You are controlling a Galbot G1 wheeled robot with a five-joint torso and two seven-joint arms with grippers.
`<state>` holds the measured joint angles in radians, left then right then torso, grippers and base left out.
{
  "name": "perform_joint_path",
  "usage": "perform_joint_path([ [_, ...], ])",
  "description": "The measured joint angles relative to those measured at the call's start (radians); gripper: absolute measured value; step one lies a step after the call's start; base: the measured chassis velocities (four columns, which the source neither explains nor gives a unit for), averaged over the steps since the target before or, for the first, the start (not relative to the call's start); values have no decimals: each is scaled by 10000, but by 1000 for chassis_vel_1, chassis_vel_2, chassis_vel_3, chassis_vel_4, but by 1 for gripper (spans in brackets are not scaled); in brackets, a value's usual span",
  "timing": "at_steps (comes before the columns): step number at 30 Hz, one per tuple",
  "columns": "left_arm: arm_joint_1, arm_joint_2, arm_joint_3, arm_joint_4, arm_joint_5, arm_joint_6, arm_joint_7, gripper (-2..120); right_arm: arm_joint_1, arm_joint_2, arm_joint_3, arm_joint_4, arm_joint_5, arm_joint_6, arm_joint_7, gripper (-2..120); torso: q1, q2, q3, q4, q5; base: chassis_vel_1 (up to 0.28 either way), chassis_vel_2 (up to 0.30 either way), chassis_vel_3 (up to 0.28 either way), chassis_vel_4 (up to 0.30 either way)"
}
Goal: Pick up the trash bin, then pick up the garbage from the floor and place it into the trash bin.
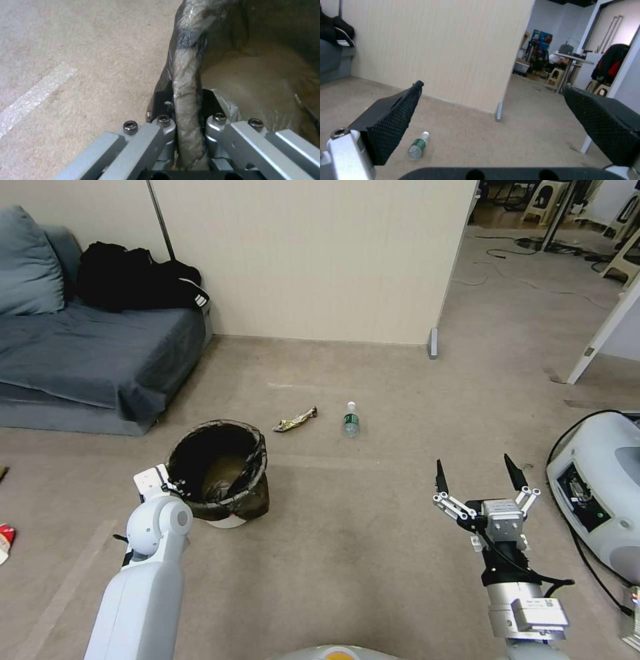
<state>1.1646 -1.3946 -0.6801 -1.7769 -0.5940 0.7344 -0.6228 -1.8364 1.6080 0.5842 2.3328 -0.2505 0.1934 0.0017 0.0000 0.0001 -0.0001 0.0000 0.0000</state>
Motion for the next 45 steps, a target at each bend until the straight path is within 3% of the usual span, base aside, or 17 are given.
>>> perform_joint_path([
  [7,87,-81,-9,-70,78,-4,12,3,10,0,1,28,-392,-24,261,100,0,0,0,1,1,0,0,0,0],
  [13,173,-74,-18,-882,67,9,-108,0,20,0,-15,34,-397,15,378,100,0,0,1,0,-3,0,0,0,0],
  [15,336,52,-25,-1773,-16,16,-118,0,42,0,-73,60,-260,147,575,100,1,-1,1,2,-3,0,0,0,0],
  [16,336,52,-25,-1773,-16,16,-118,0,42,0,-73,60,-260,147,575,100,1,-1,1,2,-3,0,0,0,0],
  [18,711,249,2,-2886,-131,14,13,0,46,0,-83,62,-225,176,613,100,0,0,1,-3,2,0,0,0,0],
  [19,711,249,2,-2886,-131,14,13,0,46,0,-83,62,-225,176,613,100,0,0,1,-3,2,0,0,0,0],
  [21,1598,409,28,-4380,24,14,337,0,54,1,-86,63,-206,222,620,100,0,0,1,1,0,0,0,0,0],
  [22,1598,409,28,-4380,24,14,337,0,54,1,-86,63,-206,222,620,100,0,0,1,1,0,0,0,0,0],
  [25,2859,366,73,-5863,659,13,765,0,147,0,-99,56,-2,629,621,100,0,0,0,4,-1,0,0,0,0],
  [29,3839,88,297,-6771,1437,-201,1073,0,166,0,-101,43,52,718,620,100,-1,0,0,0,-2,0,0,0,0],
  [37,4946,-344,517,-7161,2580,-921,1399,0,175,0,-187,-128,134,890,415,100,-1,0,0,0,-1,0,0,0,0],
  [45,5124,-418,507,-6921,2780,-1159,1415,0,175,0,-192,-153,173,898,376,100,0,0,0,0,-1,0,0,0,0],
])
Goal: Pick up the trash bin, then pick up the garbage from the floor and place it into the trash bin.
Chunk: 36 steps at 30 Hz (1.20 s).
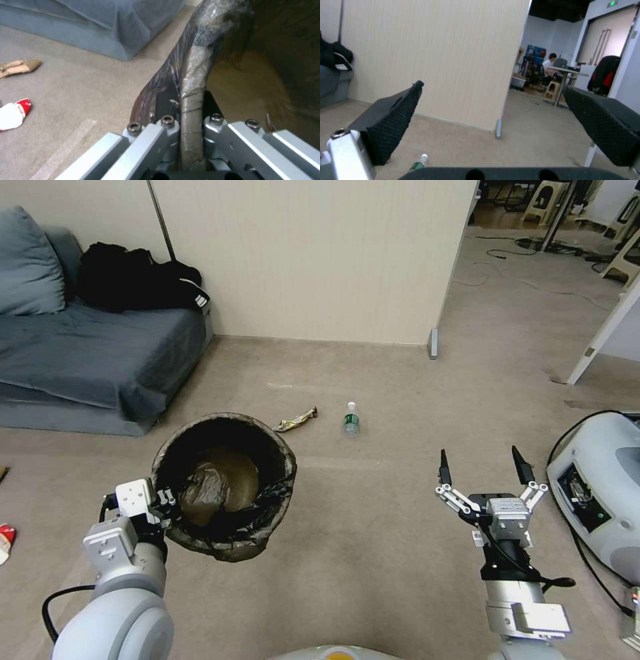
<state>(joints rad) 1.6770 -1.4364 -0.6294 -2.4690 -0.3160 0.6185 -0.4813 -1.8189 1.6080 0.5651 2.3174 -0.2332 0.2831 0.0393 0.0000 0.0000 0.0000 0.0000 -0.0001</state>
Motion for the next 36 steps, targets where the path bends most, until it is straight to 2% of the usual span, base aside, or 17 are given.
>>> perform_joint_path([
  [14,-75,-7,35,172,-43,-136,-70,0,-26,0,27,-67,120,-11,-196,100,-1,0,-1,0,0,-16,19,18,-23],
  [36,-141,-131,76,229,18,-165,-107,0,-26,0,40,-83,119,-12,-219,100,0,0,1,0,1,-180,178,184,-182],
])
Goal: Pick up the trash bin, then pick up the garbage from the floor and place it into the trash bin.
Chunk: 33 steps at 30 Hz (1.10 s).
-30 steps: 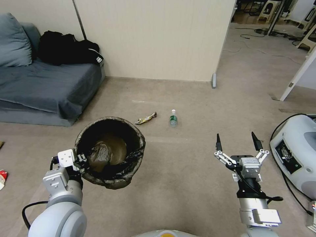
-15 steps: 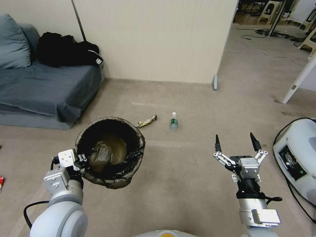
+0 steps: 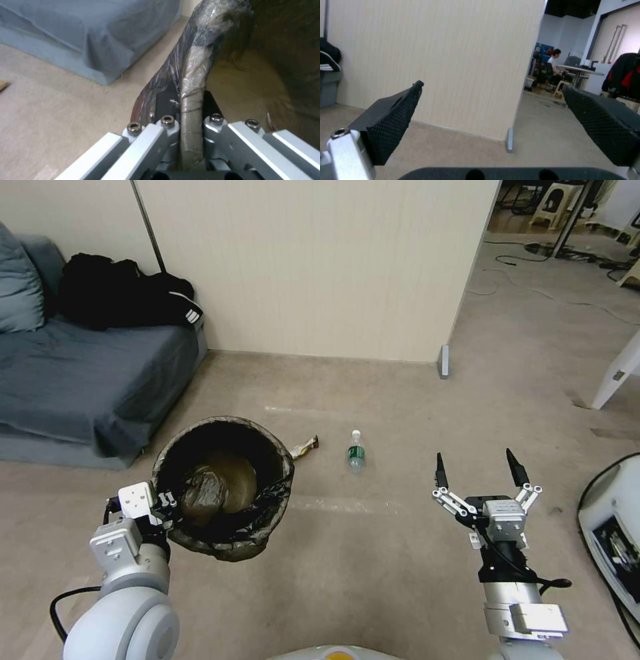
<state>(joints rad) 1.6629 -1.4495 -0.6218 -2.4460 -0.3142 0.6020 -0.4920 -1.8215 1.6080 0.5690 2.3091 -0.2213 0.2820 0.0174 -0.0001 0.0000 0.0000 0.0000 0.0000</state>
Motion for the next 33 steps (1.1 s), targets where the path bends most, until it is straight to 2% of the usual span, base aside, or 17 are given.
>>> perform_joint_path([
  [16,-102,-75,16,68,18,-126,127,0,4,0,6,-1,-1,-6,-2,100,1,0,0,-1,0,-157,153,146,-147],
  [33,-143,-74,40,170,77,-266,354,0,40,0,-6,-2,-34,265,-79,100,0,0,0,-1,0,-13,13,17,-13],
])
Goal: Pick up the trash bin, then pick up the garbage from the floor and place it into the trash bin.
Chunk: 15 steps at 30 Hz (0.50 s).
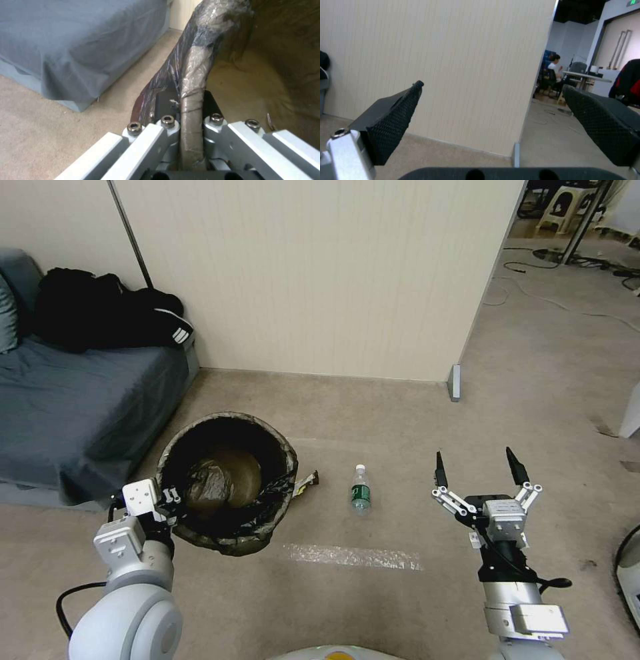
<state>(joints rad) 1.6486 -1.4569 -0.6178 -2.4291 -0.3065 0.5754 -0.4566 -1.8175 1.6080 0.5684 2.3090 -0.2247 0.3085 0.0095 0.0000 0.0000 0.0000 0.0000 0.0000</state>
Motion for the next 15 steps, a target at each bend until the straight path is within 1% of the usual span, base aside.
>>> perform_joint_path([
  [10,-55,-20,29,41,31,10,32,0,3,0,0,-7,-19,20,-6,100,0,0,0,0,-1,0,0,0,0],
  [15,-91,-24,41,48,13,11,34,0,4,0,0,-20,-65,39,-9,100,0,0,0,0,0,51,68,52,59],
])
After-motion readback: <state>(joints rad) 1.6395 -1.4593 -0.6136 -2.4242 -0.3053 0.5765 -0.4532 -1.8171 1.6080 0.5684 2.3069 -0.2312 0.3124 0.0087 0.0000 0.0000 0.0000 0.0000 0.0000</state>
